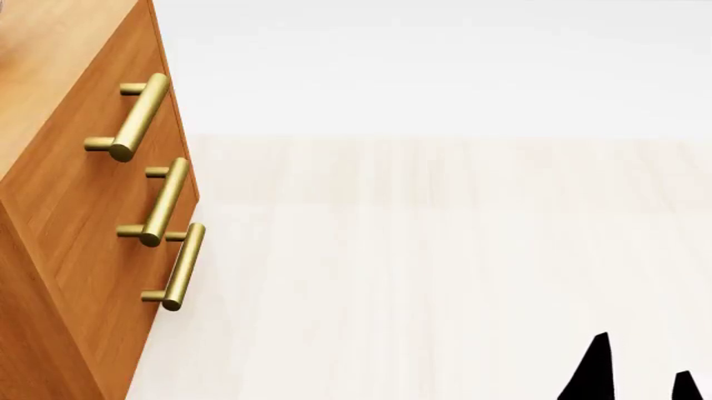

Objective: Put the bowl on top of the cabinet.

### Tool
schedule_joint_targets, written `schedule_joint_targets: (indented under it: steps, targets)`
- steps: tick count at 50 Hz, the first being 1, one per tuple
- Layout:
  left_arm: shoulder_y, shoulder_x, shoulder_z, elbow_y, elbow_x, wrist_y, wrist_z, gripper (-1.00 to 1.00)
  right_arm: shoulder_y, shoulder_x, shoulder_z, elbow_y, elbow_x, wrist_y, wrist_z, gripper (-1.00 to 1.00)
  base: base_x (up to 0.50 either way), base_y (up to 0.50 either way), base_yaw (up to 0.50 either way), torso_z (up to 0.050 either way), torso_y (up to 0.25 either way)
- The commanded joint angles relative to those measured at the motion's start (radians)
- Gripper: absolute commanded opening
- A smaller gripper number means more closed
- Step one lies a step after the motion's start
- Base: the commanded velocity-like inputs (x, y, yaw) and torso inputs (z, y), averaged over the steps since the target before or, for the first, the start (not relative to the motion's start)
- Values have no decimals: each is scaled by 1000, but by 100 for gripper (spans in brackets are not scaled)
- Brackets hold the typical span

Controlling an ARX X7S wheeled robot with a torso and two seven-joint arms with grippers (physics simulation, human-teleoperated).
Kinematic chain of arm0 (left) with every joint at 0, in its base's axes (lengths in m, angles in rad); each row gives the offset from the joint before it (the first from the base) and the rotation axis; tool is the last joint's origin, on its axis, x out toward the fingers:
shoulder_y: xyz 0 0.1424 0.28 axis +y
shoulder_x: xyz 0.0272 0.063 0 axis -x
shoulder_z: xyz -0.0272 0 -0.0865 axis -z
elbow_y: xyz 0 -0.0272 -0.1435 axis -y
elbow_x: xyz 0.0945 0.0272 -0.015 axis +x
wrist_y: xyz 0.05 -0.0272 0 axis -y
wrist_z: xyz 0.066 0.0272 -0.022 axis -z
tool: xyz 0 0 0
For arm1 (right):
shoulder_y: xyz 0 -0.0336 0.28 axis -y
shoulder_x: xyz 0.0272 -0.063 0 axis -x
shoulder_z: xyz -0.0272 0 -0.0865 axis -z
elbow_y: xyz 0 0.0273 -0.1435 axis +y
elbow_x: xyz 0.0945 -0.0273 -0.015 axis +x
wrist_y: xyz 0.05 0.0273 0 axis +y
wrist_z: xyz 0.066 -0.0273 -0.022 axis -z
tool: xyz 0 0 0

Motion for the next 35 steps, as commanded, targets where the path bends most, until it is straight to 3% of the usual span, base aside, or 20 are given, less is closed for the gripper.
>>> schedule_joint_targets:
  steps: [1,19,35]
  targets:
    - [4,-3,10,17,5,-17,-10,100,3,-2,-2,3,-2,4,-1,100,0,0,0,0,0]
    - [55,-6,-22,203,-37,-108,-126,100,-9,3,1,-14,0,1,-4,100,0,0,0,0,0]
    - [13,11,14,276,-29,-175,-172,100,-17,4,0,-25,-2,0,-6,100,0,0,0,0,0]
